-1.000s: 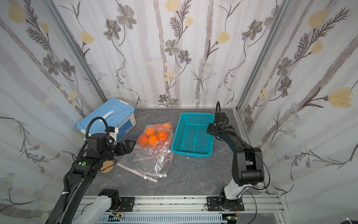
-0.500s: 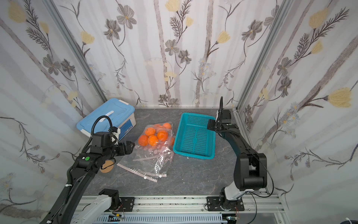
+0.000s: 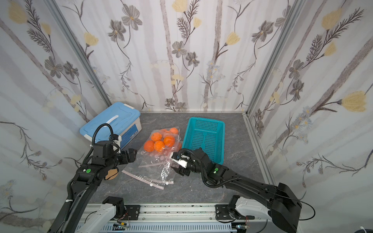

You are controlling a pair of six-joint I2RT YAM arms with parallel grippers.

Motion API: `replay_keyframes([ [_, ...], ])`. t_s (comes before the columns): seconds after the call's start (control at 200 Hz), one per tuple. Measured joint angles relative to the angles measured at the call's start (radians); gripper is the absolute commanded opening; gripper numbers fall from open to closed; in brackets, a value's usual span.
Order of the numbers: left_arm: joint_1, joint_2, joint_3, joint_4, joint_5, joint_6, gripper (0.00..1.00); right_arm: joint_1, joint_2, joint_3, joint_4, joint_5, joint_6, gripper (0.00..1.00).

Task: Open the zip-top bag and take out the orange
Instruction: Move the basket to the center of the board, then pick up the zipper food storage bag.

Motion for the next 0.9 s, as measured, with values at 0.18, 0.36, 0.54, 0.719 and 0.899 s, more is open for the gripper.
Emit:
replay_keyframes([
  [0.18, 0.000, -0.018, 0.002, 0.000, -0.043, 0.000, 1.00, 0.165, 0.061, -0.012, 0.057, 0.058, -0.148, 0.74],
  [0.36, 0.000, -0.022, 0.002, 0.000, -0.061, 0.000, 1.00, 0.293, 0.185, 0.024, 0.060, 0.117, -0.264, 0.75],
  [0.54, 0.000, -0.025, 0.002, 0.000, -0.070, 0.000, 1.00, 0.321, 0.275, 0.061, 0.060, 0.175, -0.342, 0.74],
  [0.719, 0.000, -0.027, 0.002, 0.000, -0.072, 0.000, 1.00, 0.357, 0.363, 0.074, 0.045, 0.226, -0.400, 0.74],
  [0.899, 0.000, -0.025, 0.002, 0.000, -0.072, 0.000, 1.00, 0.360, 0.400, 0.073, 0.068, 0.283, -0.430, 0.71],
])
